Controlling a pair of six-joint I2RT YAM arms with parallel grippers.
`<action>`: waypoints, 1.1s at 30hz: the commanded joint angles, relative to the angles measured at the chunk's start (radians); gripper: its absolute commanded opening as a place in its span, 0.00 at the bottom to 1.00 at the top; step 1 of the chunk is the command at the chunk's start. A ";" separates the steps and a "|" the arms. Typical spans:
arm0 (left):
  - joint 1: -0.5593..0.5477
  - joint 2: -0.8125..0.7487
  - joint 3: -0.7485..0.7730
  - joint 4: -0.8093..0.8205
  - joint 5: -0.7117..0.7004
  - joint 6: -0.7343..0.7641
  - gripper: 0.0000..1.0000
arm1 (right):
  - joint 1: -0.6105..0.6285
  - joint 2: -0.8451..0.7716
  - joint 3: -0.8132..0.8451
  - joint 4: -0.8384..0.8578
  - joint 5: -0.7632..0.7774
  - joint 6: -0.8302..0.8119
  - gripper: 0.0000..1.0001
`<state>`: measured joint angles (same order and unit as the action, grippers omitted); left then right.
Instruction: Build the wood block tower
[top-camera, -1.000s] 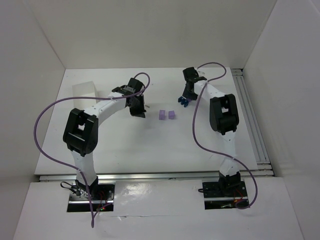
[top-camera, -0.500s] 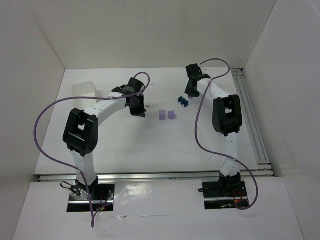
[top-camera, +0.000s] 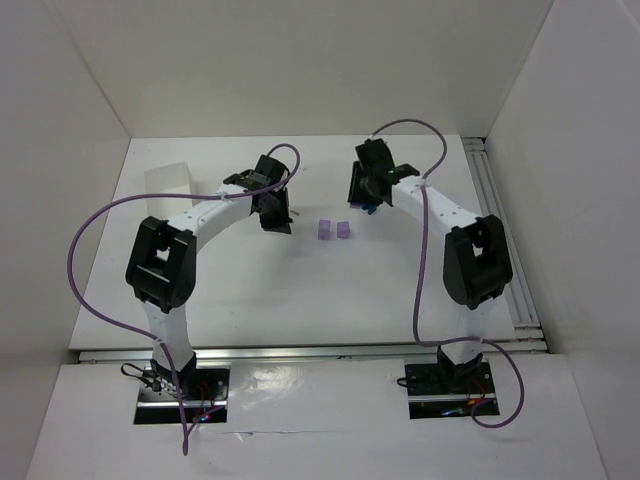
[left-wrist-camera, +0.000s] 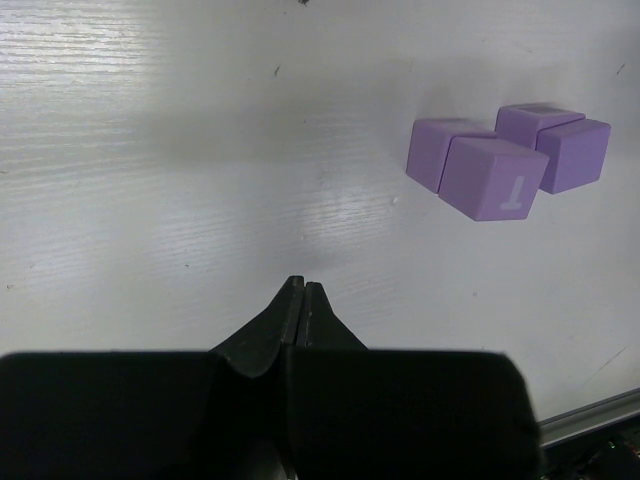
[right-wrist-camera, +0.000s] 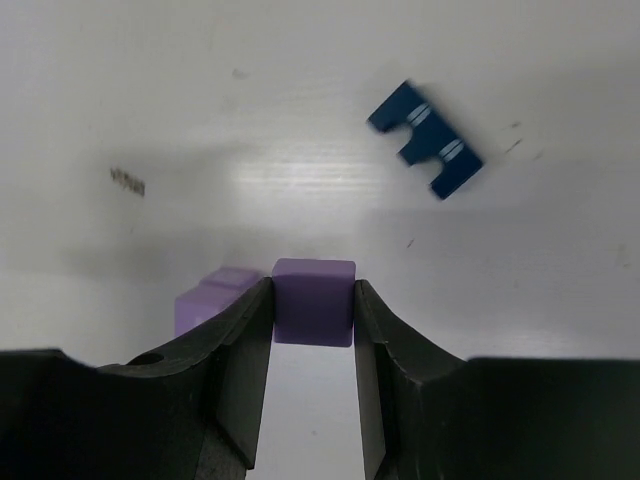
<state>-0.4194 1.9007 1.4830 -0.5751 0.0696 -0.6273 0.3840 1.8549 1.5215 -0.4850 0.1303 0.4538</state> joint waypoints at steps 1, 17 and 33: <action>0.007 -0.034 0.008 0.008 0.003 0.009 0.02 | 0.062 -0.005 -0.017 0.014 -0.021 -0.027 0.32; 0.007 -0.055 0.010 -0.011 -0.007 0.009 0.02 | 0.128 0.043 -0.060 0.002 0.014 -0.056 0.32; 0.007 -0.046 0.010 -0.011 -0.007 0.009 0.02 | 0.138 0.070 -0.070 0.011 0.026 -0.056 0.34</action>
<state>-0.4194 1.9003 1.4830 -0.5770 0.0677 -0.6281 0.5129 1.9156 1.4525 -0.4908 0.1276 0.4061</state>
